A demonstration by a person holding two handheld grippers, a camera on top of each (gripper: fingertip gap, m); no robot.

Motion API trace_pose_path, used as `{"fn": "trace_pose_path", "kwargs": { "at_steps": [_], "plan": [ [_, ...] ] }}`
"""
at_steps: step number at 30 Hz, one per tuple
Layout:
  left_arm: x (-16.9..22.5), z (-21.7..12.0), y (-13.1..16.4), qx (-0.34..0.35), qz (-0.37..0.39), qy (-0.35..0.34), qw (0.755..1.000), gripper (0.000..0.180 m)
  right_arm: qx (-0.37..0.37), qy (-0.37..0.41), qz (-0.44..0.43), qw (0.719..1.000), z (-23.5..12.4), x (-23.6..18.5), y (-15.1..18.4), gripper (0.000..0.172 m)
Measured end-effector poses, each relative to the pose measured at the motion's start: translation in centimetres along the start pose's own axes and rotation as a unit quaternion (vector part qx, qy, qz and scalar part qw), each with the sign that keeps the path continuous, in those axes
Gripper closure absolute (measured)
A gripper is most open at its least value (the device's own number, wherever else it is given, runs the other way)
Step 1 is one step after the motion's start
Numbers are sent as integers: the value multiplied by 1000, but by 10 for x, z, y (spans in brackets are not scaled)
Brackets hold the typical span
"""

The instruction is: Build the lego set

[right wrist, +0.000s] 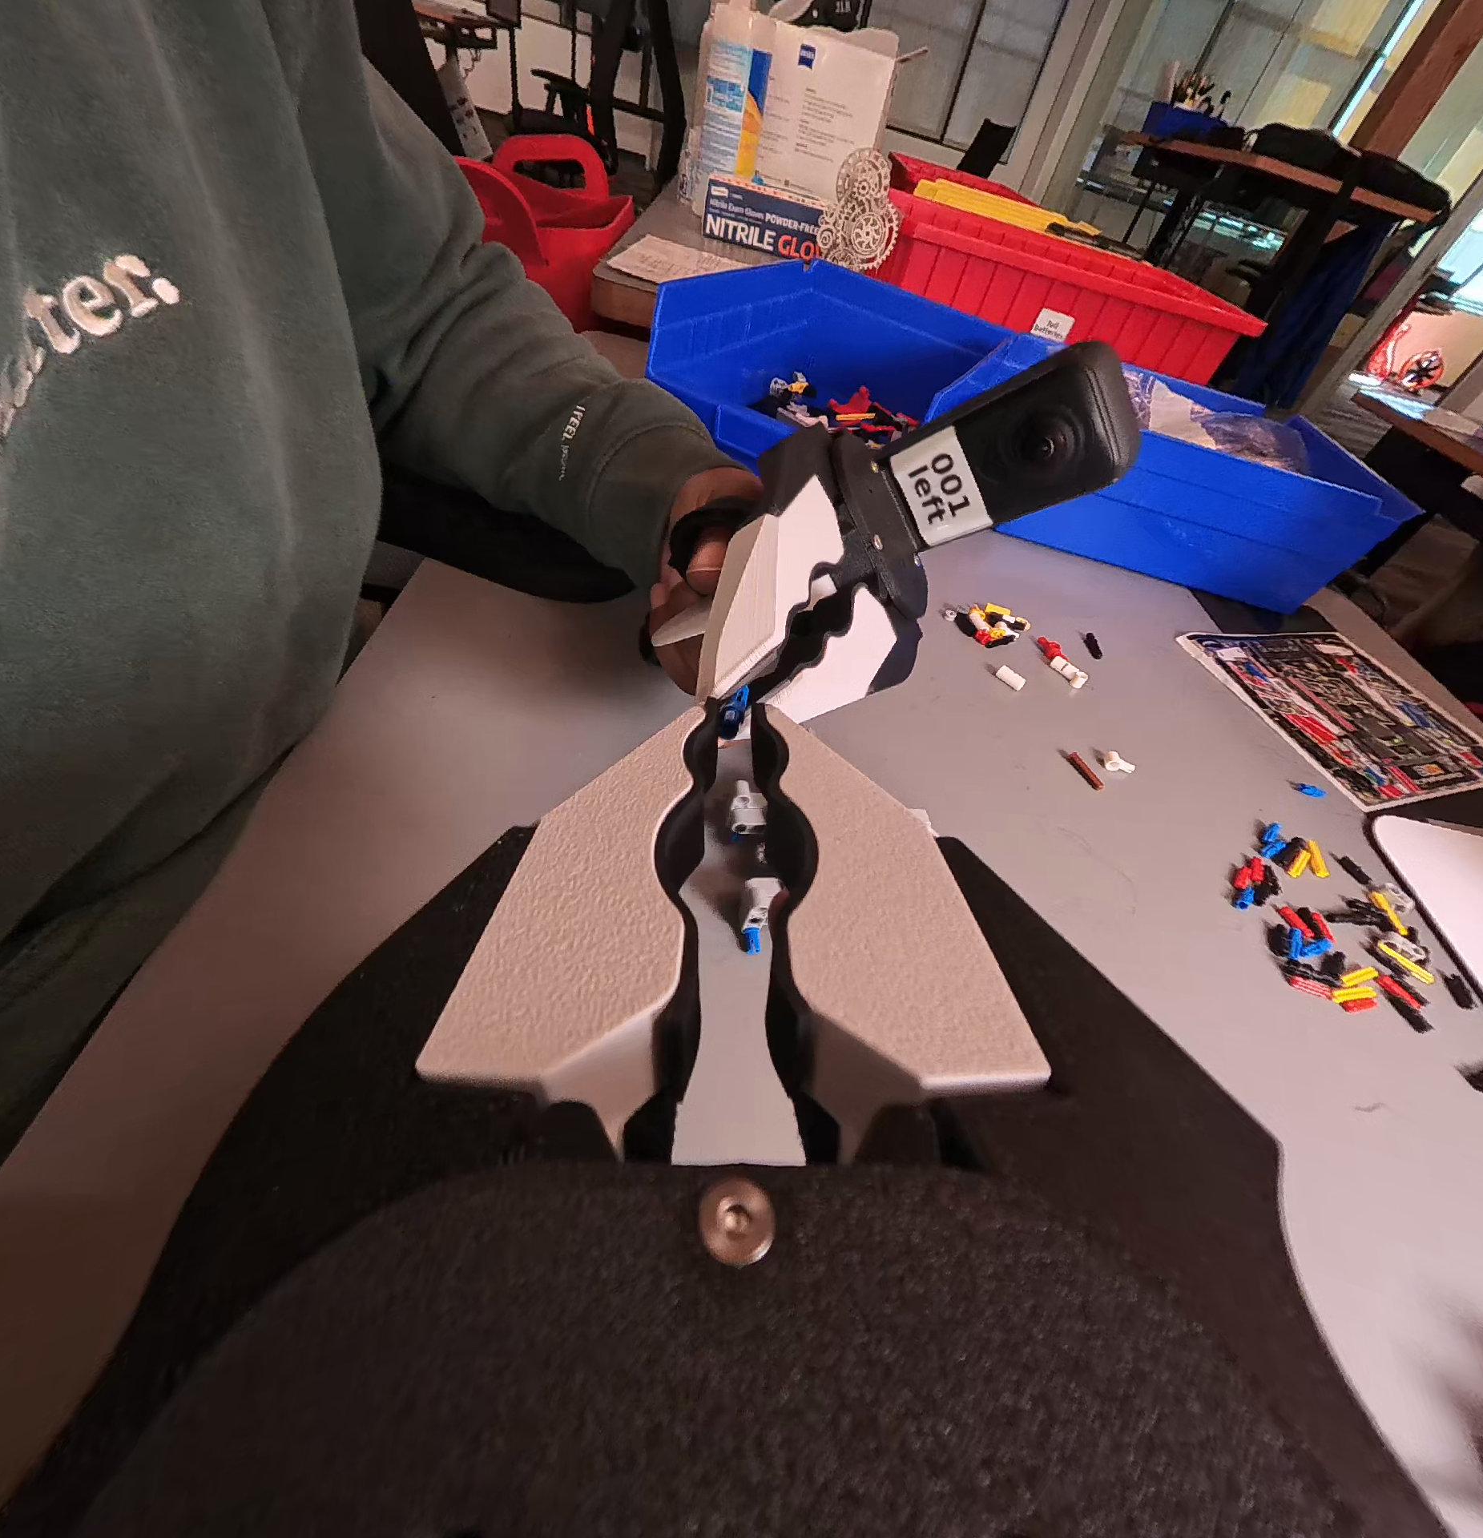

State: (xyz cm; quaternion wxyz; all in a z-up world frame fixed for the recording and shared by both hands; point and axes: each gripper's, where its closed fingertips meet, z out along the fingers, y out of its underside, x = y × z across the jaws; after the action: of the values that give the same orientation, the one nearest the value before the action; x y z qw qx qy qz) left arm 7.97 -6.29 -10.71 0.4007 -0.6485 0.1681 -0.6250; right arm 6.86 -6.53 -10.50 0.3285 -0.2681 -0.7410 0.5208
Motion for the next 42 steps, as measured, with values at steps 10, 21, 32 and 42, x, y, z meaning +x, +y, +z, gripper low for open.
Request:
{"fn": "trace_pose_path", "kwargs": {
  "at_steps": [10,21,32,42],
  "plan": [
    [-12,-3,4,-10,-29,-20,999,178,-6,-14,32,999,3,1,14,168],
    [-80,-68,6,-141,201,-345,906,112,-7,3,140,990,-13,31,52,169],
    [-103,-62,37,-316,228,-412,824,93,-27,33,102,994,-17,36,43,169],
    [-111,-61,50,-380,181,-419,804,107,-14,76,118,990,-14,53,48,169]
  ]
}}
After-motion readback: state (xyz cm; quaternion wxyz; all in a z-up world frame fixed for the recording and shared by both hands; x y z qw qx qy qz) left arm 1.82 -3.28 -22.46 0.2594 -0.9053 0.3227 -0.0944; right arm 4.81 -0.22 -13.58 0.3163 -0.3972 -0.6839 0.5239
